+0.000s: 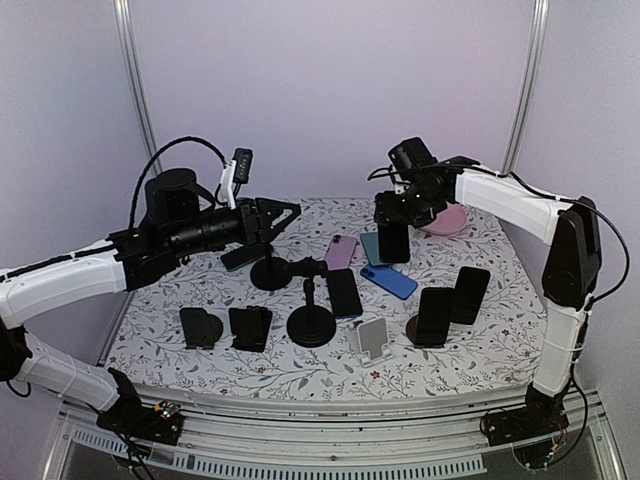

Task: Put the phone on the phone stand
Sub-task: Pass from the right arm to the left

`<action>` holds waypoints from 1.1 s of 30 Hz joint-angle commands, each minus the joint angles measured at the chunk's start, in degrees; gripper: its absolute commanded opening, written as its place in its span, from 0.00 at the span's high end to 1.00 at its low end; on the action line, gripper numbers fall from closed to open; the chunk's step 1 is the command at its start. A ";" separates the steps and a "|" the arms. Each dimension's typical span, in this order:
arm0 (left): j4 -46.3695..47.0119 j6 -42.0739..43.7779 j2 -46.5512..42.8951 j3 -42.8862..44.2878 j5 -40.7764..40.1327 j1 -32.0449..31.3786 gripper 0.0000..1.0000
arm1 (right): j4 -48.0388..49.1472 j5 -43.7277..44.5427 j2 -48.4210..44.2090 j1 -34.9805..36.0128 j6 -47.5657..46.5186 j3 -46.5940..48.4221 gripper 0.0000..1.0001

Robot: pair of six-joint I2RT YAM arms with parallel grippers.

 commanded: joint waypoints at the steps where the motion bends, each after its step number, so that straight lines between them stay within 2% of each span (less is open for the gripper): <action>1: 1.21 1.58 2.17 3.03 -0.77 -1.17 0.33 | 1.41 0.81 -4.62 0.94 0.30 2.39 0.41; 11: 0.18 3.10 8.72 8.58 -2.49 -2.11 0.36 | 1.41 -0.20 -8.98 4.20 1.39 6.44 0.41; 28: 0.09 1.27 12.29 10.15 -9.97 -9.28 0.39 | 7.28 7.75 -15.65 20.34 5.27 7.95 0.41; 33: 0.84 0.80 12.43 10.18 -10.85 -10.37 0.45 | 8.47 9.45 -16.24 22.24 5.91 7.26 0.41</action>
